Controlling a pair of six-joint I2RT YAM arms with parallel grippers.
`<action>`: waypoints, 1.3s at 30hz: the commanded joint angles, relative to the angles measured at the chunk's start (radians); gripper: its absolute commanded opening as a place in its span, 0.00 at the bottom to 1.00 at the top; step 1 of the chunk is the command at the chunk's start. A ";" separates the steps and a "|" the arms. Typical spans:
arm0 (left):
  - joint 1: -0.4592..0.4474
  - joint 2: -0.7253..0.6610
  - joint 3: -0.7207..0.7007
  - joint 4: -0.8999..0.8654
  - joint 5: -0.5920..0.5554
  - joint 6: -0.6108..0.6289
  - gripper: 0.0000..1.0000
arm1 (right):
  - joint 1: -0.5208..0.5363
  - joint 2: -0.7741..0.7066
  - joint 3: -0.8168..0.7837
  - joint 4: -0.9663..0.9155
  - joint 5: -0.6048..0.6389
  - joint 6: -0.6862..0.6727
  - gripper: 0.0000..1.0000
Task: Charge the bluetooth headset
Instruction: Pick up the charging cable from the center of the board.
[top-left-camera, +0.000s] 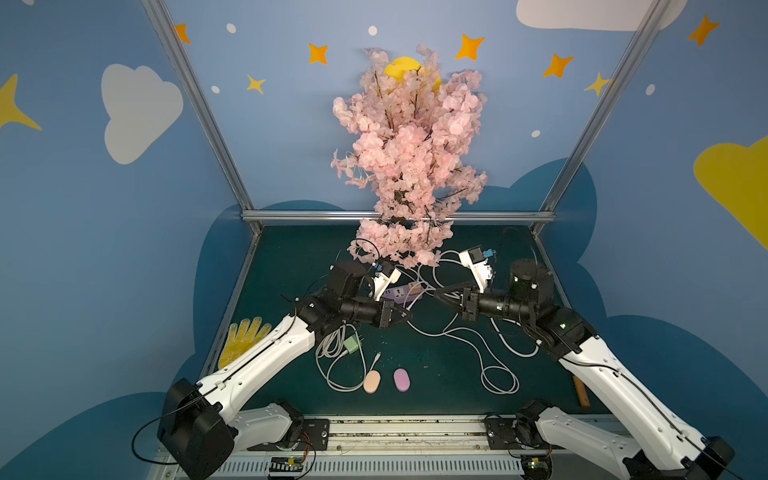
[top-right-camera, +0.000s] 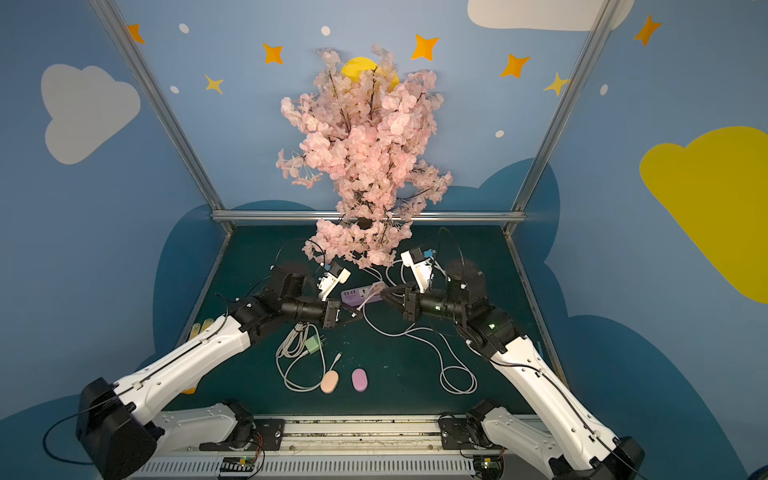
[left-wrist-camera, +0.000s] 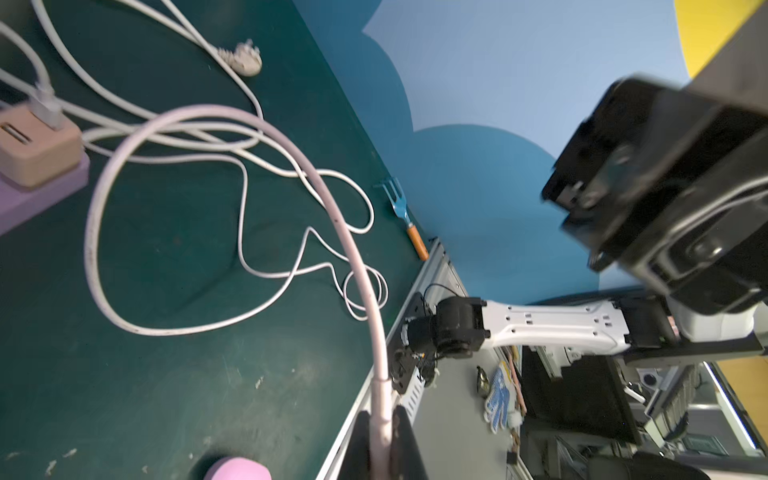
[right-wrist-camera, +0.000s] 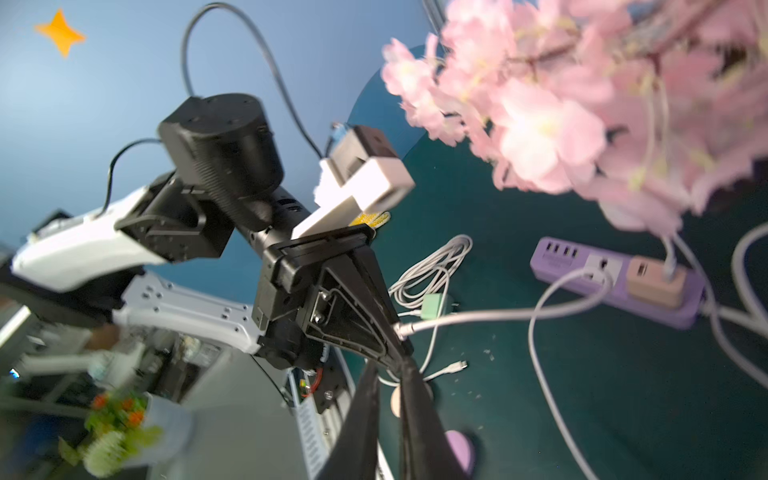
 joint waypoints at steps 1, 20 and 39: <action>-0.017 -0.002 0.051 -0.111 0.087 0.086 0.04 | -0.002 0.065 0.077 -0.033 -0.096 -0.192 0.08; -0.062 0.024 0.154 -0.253 0.180 0.206 0.03 | -0.019 0.308 0.237 -0.354 -0.527 -0.465 0.25; -0.060 0.032 0.200 -0.317 0.229 0.252 0.03 | 0.014 0.322 0.165 -0.398 -0.594 -0.451 0.21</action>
